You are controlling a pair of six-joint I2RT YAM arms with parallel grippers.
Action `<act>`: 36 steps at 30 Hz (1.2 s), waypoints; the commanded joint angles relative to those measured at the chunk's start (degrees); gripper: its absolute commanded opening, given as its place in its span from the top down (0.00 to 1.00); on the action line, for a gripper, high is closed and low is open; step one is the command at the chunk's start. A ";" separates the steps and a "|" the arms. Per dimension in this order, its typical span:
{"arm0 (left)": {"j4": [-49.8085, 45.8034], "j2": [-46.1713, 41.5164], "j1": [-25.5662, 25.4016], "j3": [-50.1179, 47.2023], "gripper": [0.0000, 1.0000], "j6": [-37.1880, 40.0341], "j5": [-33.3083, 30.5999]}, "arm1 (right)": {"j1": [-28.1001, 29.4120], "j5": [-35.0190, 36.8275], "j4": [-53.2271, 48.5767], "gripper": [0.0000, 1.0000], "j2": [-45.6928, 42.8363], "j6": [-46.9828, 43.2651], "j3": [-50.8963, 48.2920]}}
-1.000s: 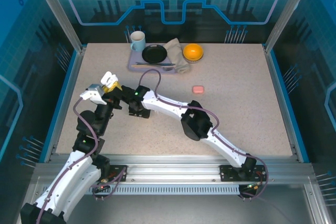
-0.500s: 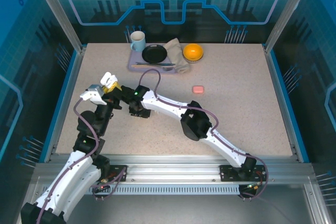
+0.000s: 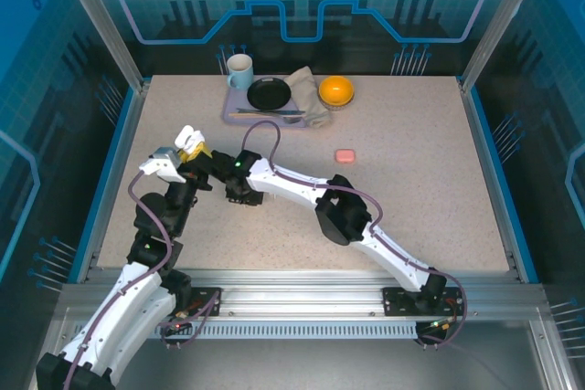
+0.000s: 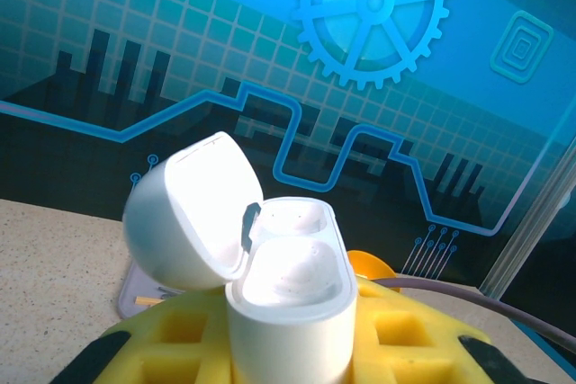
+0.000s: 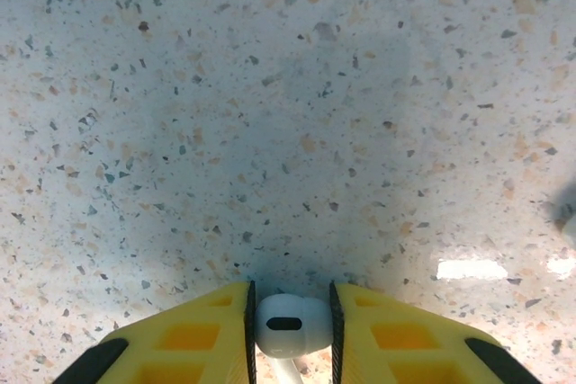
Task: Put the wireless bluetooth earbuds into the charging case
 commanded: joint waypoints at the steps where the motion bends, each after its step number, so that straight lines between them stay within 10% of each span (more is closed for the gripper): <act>1: 1.71 -0.19 0.35 0.10 1.00 0.27 -0.20 | 0.54 3.28 0.67 0.75 -4.69 -0.82 -5.04; 13: 1.05 3.21 0.35 2.37 1.00 1.32 6.18 | -0.44 6.96 8.46 0.77 -21.71 -1.81 -25.66; 27: 8.16 14.66 -2.20 5.25 1.00 9.41 30.16 | -12.82 11.34 19.37 0.77 -51.77 -12.62 -50.22; 36: 13.57 25.04 -12.82 8.71 1.00 18.11 26.29 | -19.85 9.08 29.24 0.77 -67.41 -22.62 -54.66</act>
